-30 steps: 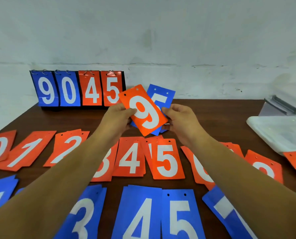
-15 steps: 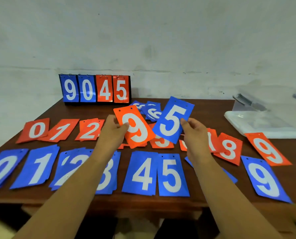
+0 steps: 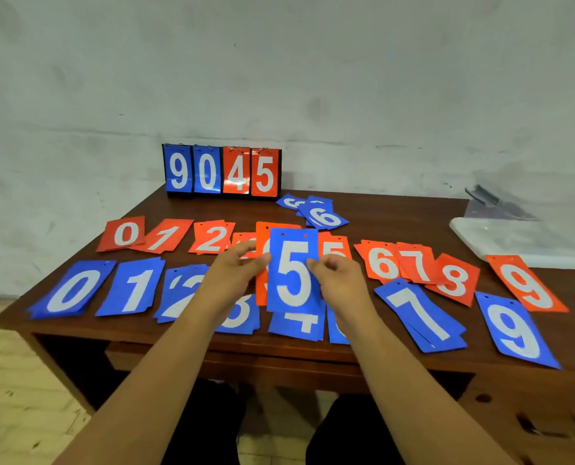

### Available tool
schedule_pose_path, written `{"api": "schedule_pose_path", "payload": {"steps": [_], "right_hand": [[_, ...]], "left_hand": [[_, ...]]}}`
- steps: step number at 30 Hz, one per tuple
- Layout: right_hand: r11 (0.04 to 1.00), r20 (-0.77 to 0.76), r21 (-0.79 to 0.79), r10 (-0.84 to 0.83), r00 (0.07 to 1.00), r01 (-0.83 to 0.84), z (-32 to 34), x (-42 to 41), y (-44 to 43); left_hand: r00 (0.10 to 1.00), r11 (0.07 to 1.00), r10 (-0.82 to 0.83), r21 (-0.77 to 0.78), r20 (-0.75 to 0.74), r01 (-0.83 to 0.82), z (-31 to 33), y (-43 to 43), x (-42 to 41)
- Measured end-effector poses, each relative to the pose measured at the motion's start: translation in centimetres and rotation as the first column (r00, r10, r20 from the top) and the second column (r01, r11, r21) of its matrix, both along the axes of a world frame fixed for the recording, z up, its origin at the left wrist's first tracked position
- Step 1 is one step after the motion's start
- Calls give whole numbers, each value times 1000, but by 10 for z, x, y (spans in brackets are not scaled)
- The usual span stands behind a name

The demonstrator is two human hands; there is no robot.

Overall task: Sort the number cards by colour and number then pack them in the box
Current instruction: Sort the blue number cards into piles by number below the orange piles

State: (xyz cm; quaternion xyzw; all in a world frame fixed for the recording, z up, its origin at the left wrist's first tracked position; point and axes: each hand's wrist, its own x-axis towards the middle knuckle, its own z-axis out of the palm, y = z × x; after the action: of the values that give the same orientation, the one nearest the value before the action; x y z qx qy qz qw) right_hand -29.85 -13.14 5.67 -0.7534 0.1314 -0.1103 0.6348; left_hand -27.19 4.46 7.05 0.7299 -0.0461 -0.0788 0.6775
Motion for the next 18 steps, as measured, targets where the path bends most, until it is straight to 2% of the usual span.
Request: {"api": "schedule_pose_path", "payload": {"steps": [2,5,7,9,11,15,18], "right_hand": [[998,34,-59,2,999,0,-2,-4,7],[991,21,-130,-15,1000,18,-5,-11,-2],[971,15,-210,-115,993,116,-7,-15,-22],[918,24,-324,-235,972,230,-12,-20,-46],[866,-5,-427,-293,956,262,-17,-26,-63],[762,-123,-617,-339,933,196,-38,-30,-68],[629,-132,-760,-392,911,161,-51,-31,-65]], "left_hand": [[1000,1000,-18,12,6,18,-5,-1,-5],[997,995,59,74,41,-62,-11,-2,-7],[991,987,122,99,61,-127,-13,-4,-9],[986,978,148,137,78,-158,-14,-8,-9],[985,973,151,167,78,-162,-16,-11,-8],[986,969,162,185,29,-165,-22,-20,-7],[986,964,169,207,-1,-165,-27,-27,-10]]}}
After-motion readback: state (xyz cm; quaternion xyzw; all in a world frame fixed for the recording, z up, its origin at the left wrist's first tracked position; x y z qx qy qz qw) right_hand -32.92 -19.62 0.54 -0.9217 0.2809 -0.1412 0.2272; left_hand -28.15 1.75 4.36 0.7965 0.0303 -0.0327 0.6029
